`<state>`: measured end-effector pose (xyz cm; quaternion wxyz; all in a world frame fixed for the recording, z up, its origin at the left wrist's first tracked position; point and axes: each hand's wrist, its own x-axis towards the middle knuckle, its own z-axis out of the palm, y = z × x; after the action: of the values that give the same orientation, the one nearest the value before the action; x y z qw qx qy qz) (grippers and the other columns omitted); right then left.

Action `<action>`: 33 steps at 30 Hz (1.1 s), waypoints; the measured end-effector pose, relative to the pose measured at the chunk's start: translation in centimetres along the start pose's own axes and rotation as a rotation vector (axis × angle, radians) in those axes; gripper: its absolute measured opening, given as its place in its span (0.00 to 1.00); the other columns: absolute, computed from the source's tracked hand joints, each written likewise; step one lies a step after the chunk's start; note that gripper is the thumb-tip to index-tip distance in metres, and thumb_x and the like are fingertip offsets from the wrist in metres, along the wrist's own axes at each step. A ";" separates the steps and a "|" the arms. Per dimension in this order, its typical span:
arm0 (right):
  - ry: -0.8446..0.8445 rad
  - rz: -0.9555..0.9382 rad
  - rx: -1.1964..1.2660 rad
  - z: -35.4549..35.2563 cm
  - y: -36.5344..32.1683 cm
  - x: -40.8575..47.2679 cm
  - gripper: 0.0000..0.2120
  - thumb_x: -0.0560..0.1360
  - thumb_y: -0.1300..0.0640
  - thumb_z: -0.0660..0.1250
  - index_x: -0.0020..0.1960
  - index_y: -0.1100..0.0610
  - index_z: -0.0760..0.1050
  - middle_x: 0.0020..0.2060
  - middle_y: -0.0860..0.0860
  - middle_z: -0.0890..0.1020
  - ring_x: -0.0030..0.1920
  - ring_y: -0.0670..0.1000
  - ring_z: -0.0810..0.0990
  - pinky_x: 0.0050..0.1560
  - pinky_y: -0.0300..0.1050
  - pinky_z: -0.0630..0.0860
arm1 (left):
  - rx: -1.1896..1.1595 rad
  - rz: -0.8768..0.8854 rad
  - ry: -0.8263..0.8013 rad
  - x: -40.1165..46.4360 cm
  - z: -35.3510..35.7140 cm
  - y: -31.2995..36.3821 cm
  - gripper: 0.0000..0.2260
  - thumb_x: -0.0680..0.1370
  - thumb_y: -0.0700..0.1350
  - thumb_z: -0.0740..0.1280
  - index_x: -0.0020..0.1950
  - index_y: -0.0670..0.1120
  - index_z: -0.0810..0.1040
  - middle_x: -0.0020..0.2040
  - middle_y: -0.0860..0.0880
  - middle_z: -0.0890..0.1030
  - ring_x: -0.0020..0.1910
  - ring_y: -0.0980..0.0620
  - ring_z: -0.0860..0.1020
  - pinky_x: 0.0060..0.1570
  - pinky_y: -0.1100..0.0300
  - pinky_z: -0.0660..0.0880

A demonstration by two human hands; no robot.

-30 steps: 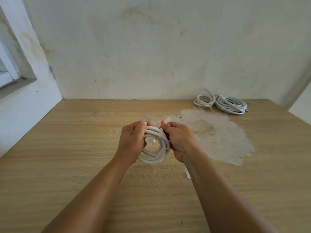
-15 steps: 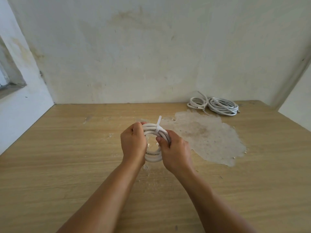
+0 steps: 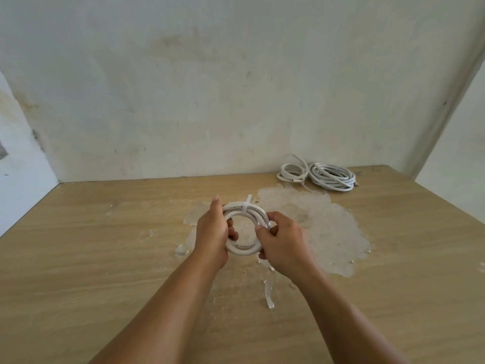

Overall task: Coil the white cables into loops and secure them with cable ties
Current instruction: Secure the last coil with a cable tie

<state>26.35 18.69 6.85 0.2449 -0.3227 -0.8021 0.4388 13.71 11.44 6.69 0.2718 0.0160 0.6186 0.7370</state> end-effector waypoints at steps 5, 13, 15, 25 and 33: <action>0.077 0.108 0.051 0.0 1.7 3.4 0.05 0.80 0.54 0.65 0.51 0.44 0.77 0.38 0.50 0.85 0.31 0.48 0.86 0.42 0.55 0.85 | 0.228 0.077 -0.151 3.3 1.1 -0.3 0.35 0.77 0.74 0.54 0.63 0.47 0.79 0.54 0.44 0.84 0.50 0.46 0.83 0.55 0.47 0.80; 0.180 0.269 0.081 0.4 3.4 11.5 0.07 0.79 0.55 0.64 0.53 0.50 0.80 0.41 0.52 0.85 0.30 0.50 0.86 0.34 0.47 0.84 | 0.859 0.543 -0.035 8.1 -0.7 -1.5 0.20 0.82 0.56 0.65 0.71 0.48 0.76 0.64 0.49 0.79 0.63 0.51 0.77 0.59 0.56 0.72; 0.179 0.302 0.104 0.6 3.3 13.7 0.06 0.79 0.56 0.64 0.53 0.50 0.79 0.41 0.52 0.85 0.31 0.51 0.87 0.34 0.45 0.83 | 0.985 0.593 -0.039 9.6 -1.0 -1.8 0.18 0.80 0.53 0.67 0.68 0.48 0.78 0.64 0.48 0.79 0.64 0.50 0.75 0.63 0.56 0.71; 0.272 0.315 0.069 1.2 3.9 22.6 0.12 0.78 0.54 0.64 0.36 0.47 0.72 0.31 0.52 0.85 0.35 0.54 0.87 0.51 0.52 0.84 | 1.290 0.697 0.013 13.1 -0.7 -2.5 0.17 0.80 0.58 0.65 0.65 0.53 0.81 0.63 0.52 0.77 0.64 0.48 0.73 0.64 0.50 0.69; 0.344 0.301 0.023 1.5 5.5 28.0 0.16 0.77 0.41 0.70 0.48 0.54 0.77 0.36 0.56 0.86 0.42 0.56 0.85 0.46 0.50 0.81 | 1.310 0.712 0.013 13.7 -0.8 -2.9 0.16 0.80 0.60 0.62 0.62 0.56 0.81 0.62 0.56 0.76 0.65 0.52 0.70 0.66 0.52 0.65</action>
<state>8.18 40.63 4.50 0.3135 -0.5057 -0.6864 0.4181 2.84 16.68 -0.43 -0.0523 0.3699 0.8901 0.2610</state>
